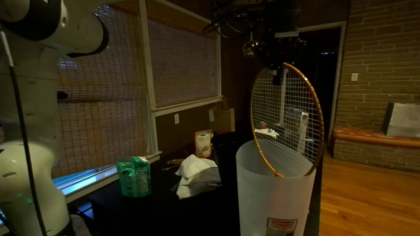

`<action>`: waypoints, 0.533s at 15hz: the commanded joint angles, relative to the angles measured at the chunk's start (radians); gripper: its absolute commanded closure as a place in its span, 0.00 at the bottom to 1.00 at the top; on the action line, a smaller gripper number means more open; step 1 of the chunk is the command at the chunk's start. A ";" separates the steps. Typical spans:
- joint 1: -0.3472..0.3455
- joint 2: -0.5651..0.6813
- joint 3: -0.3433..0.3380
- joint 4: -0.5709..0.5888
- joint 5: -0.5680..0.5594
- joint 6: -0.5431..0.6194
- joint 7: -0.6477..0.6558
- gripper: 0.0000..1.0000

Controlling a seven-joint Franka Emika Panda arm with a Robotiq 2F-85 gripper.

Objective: Move the racket to the black bin

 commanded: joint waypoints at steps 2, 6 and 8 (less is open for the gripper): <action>0.008 -0.038 0.002 0.019 -0.015 -0.020 0.008 0.99; 0.003 -0.072 0.029 0.156 0.010 -0.069 -0.021 0.99; -0.002 -0.065 0.035 0.273 0.028 -0.135 -0.032 0.99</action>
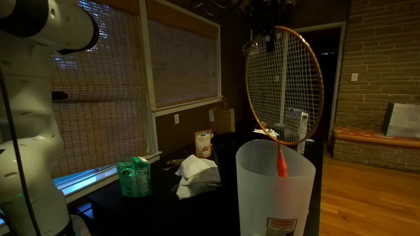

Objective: Move the racket to the black bin

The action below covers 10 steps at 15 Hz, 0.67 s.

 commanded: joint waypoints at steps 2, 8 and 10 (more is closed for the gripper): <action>-0.025 0.001 0.021 0.265 0.058 -0.168 -0.021 0.99; -0.003 -0.019 0.016 0.249 0.023 -0.164 0.006 0.99; 0.022 -0.024 0.032 0.298 0.003 -0.184 0.029 0.99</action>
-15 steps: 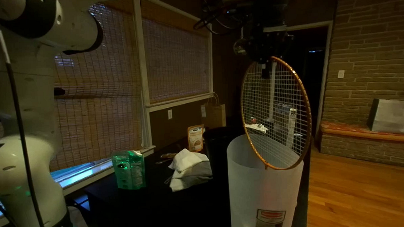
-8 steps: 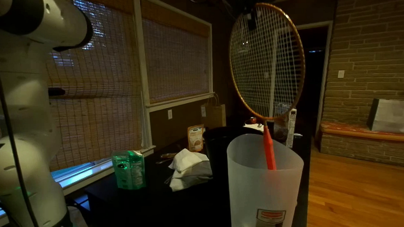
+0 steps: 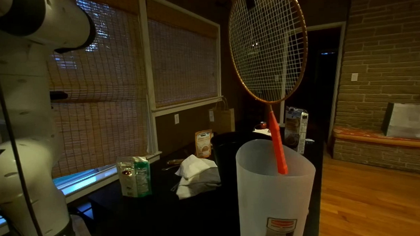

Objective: Move the racket to the black bin

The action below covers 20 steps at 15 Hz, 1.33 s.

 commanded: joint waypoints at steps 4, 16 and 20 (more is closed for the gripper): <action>0.095 -0.028 0.066 0.203 -0.107 -0.069 0.104 0.99; 0.147 0.020 0.127 0.298 0.054 -0.040 0.259 0.99; 0.073 0.101 0.109 0.231 0.224 -0.048 0.293 0.99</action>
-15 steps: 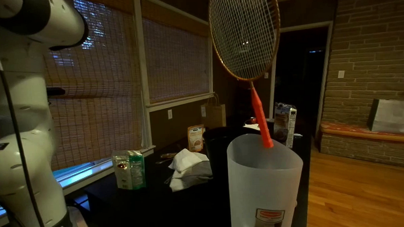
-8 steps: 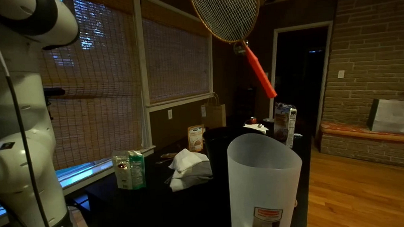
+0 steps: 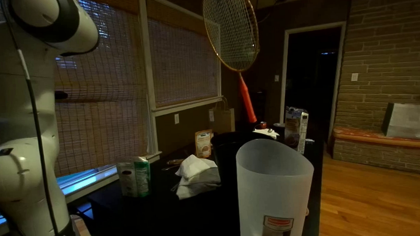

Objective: Move the racket to the black bin

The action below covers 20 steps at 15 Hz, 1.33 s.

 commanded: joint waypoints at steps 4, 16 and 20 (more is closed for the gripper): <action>-0.077 0.115 -0.018 -0.124 0.112 0.040 0.057 0.99; 0.042 0.115 0.029 -0.562 0.043 0.336 -0.094 0.99; 0.127 0.113 0.023 -0.614 -0.125 0.376 -0.117 0.70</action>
